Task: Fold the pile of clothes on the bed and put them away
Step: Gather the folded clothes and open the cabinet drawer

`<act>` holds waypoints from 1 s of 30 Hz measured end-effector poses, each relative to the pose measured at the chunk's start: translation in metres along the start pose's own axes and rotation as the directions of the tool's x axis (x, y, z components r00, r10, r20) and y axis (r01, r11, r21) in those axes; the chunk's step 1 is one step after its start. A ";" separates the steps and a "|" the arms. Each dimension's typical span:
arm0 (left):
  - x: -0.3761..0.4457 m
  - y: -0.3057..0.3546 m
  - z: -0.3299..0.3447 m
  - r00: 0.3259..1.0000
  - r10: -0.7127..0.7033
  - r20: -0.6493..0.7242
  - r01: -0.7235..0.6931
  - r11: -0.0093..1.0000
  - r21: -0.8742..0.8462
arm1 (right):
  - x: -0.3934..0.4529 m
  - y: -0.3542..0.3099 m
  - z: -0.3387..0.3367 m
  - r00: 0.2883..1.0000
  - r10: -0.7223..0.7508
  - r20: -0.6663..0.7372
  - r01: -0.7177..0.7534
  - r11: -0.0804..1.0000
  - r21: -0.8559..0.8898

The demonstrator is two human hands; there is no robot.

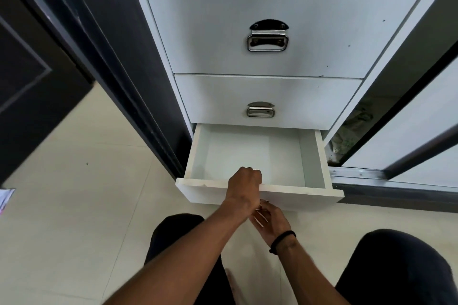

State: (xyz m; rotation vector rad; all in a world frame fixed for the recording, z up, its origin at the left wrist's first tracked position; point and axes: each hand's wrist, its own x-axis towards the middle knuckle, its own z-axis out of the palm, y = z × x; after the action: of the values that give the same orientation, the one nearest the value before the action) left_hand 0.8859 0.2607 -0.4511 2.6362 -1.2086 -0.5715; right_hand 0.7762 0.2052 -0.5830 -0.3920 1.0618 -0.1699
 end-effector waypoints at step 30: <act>-0.118 0.000 0.028 0.996 0.083 0.018 -0.085 0.972 0.217 | -0.089 0.060 -0.034 0.999 0.036 0.024 -0.032 0.984 -0.173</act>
State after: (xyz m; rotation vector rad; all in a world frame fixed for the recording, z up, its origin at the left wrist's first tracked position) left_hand 0.8045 0.3496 -0.4448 2.7436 -1.4546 -0.4608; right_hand 0.7006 0.2808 -0.5486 -0.5306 1.0596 -0.0421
